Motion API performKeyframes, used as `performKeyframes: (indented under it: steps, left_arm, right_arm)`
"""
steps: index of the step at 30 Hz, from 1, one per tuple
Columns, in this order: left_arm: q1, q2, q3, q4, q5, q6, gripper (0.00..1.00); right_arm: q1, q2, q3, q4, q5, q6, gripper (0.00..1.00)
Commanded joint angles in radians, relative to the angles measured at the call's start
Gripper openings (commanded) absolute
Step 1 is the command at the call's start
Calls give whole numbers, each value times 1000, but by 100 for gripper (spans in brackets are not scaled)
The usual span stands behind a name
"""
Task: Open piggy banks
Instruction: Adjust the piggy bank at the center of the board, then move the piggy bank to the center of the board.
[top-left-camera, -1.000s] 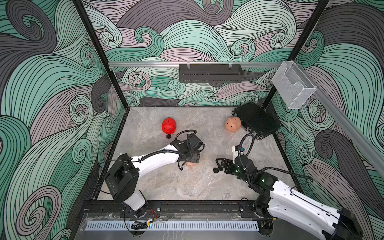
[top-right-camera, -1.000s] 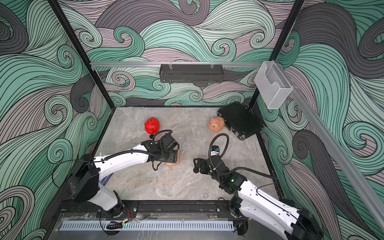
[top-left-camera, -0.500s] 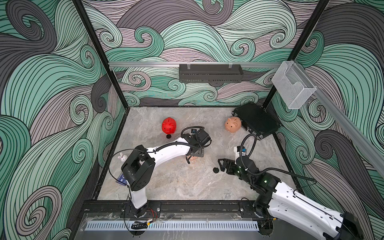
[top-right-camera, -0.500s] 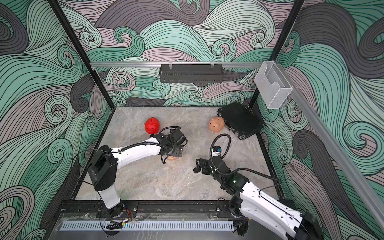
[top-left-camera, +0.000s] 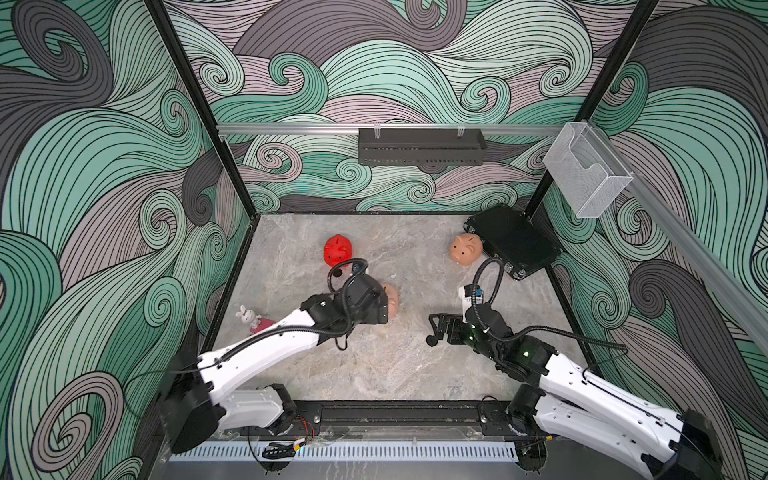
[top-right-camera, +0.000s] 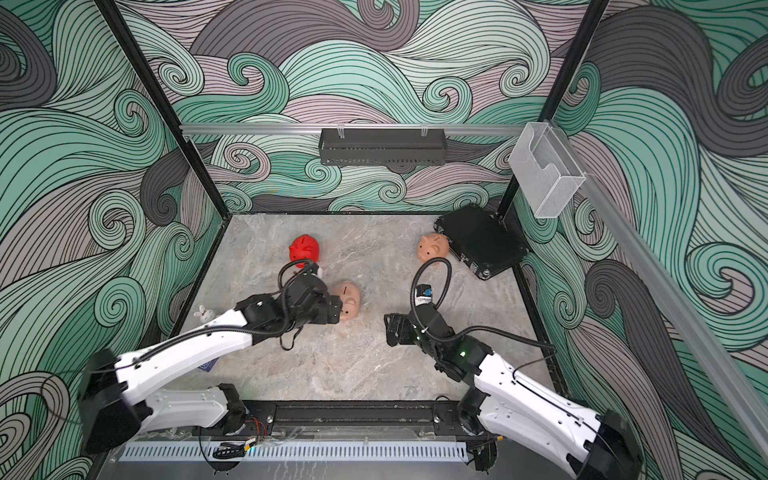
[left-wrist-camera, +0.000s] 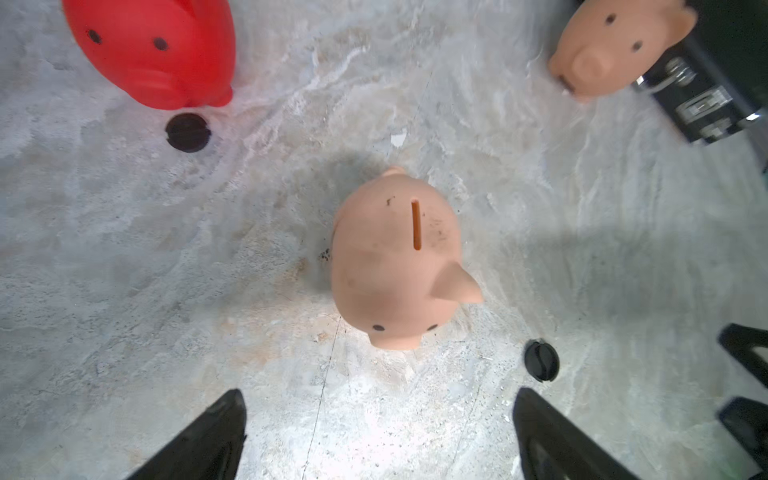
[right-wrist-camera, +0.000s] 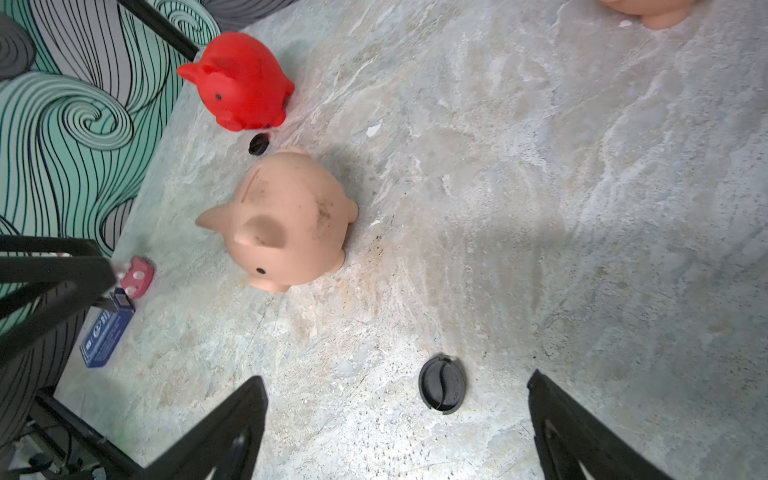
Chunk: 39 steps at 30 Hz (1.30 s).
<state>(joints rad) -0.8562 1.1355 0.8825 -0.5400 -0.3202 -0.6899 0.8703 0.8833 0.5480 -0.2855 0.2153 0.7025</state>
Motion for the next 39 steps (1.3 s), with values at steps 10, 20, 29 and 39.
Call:
performKeyframes:
  steps: [10, 20, 29, 39]
  left_arm:
    - [328, -369, -335, 89, 289, -75, 99]
    - [534, -389, -490, 260, 555, -153, 98]
    - [608, -428, -548, 283, 605, -166, 99]
    - [643, -370, -538, 357, 663, -147, 98]
  right_arm:
    - [234, 454, 282, 45, 156, -29, 100]
    - [238, 726, 476, -11, 165, 31, 100]
    - [198, 879, 626, -112, 189, 23, 100]
    - [146, 968, 719, -149, 151, -40, 97]
